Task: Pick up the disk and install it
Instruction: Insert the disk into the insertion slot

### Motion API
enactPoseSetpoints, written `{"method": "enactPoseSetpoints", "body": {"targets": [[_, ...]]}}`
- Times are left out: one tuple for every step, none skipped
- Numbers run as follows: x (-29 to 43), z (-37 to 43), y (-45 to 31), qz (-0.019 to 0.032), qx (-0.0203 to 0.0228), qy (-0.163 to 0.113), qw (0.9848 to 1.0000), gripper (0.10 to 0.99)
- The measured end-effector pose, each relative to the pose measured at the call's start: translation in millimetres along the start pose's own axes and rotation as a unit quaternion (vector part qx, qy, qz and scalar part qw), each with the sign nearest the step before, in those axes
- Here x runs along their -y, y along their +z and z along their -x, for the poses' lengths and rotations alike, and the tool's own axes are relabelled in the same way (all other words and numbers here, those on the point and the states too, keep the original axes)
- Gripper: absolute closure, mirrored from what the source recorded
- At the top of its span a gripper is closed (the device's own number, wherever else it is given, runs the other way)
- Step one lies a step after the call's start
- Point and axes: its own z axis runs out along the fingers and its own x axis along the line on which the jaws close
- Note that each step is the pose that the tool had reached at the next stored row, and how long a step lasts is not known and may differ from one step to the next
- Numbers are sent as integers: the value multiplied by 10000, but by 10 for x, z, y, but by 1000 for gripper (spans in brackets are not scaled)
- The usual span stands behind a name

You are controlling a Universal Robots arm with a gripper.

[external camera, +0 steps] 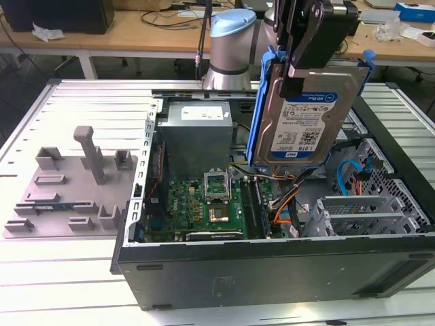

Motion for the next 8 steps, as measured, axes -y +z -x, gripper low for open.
{"method": "enactPoseSetpoints", "body": {"targets": [[0,0,0,0,0,0,10000,718],[1,0,0,0,0,0,10000,718],[2,0,0,0,0,0,10000,718],[2,0,0,0,0,0,10000,718],[2,0,0,0,0,0,10000,718],[3,0,0,0,0,0,10000,718],[4,0,0,0,0,0,10000,718],[4,0,0,0,0,0,10000,718]]}}
